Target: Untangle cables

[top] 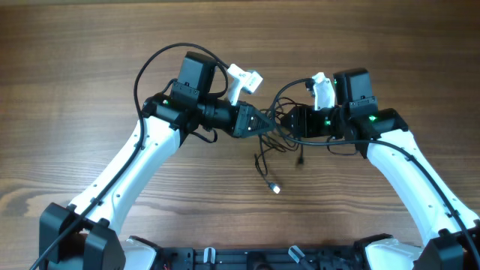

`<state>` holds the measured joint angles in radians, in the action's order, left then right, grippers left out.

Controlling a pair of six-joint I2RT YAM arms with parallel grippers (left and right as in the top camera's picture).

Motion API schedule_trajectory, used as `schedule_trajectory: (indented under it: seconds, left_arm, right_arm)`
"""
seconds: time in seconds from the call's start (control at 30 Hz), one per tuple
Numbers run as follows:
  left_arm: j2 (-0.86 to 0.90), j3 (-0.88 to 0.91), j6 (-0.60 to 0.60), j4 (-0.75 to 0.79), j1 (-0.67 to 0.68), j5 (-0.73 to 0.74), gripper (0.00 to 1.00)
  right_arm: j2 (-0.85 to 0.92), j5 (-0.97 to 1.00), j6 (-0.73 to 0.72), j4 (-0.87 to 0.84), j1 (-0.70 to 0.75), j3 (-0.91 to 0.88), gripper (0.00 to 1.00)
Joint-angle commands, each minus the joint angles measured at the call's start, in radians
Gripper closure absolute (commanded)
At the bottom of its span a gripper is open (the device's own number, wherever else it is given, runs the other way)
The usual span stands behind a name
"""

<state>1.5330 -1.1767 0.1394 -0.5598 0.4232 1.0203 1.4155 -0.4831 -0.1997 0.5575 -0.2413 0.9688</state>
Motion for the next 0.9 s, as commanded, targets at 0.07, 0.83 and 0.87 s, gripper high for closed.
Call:
schedule_trajectory:
  seconds: [0.07, 0.83, 0.87]
  left_arm:
    - [-0.022, -0.012, -0.035, 0.015, -0.003, 0.143, 0.96]
    - [-0.022, -0.012, 0.052, -0.265, -0.121, -0.643, 0.47]
    - [-0.022, -0.012, 0.052, -0.266, -0.121, -0.642, 0.47]
  right_arm:
    - [0.003, 0.039, 0.04, -0.11, -0.002, -0.001, 0.38]
    - [0.003, -0.34, 0.192, 0.016, -0.002, -0.001, 0.96]
    - [0.003, -0.448, 0.24, 0.006, -0.002, -0.001, 0.96]
